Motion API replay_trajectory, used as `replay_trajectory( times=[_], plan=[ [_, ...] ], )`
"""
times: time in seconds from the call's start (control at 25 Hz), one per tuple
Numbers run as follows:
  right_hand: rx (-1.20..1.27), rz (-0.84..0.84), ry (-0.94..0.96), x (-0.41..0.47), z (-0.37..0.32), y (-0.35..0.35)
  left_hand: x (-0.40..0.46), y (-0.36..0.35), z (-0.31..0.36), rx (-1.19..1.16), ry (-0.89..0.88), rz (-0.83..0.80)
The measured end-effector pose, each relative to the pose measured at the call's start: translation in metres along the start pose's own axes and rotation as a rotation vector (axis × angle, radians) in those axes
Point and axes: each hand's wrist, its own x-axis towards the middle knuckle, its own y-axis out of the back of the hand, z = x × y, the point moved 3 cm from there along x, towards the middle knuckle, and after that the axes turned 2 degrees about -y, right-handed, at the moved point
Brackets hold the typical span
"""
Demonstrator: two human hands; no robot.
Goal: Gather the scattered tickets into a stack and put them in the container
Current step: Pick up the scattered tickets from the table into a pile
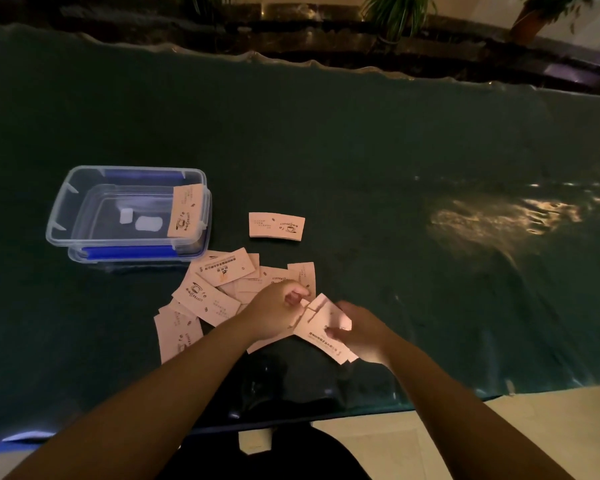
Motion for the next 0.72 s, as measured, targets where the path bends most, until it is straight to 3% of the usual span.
replay_trajectory(
  times=[0.08, 0.2, 0.36, 0.48, 0.72],
  plan=[
    [0.176, 0.033, -0.092, 0.004, 0.001, 0.000, -0.003, 0.003, -0.006, -0.044, 0.041, 0.083],
    [0.430, 0.114, -0.254, 0.014, -0.001, 0.000, -0.008, 0.005, -0.016, 0.114, 0.067, 0.160],
    [0.632, 0.197, -0.354, 0.036, -0.018, -0.002, -0.010, -0.002, -0.021, 0.364, 0.040, 0.107],
    [0.668, 0.239, -0.374, 0.051, -0.035, -0.004, -0.008, -0.013, -0.026, 0.504, 0.014, 0.073],
    [0.643, 0.232, -0.469, 0.068, -0.048, -0.006, -0.006, -0.015, -0.036, 0.496, -0.027, 0.050]
  ],
)
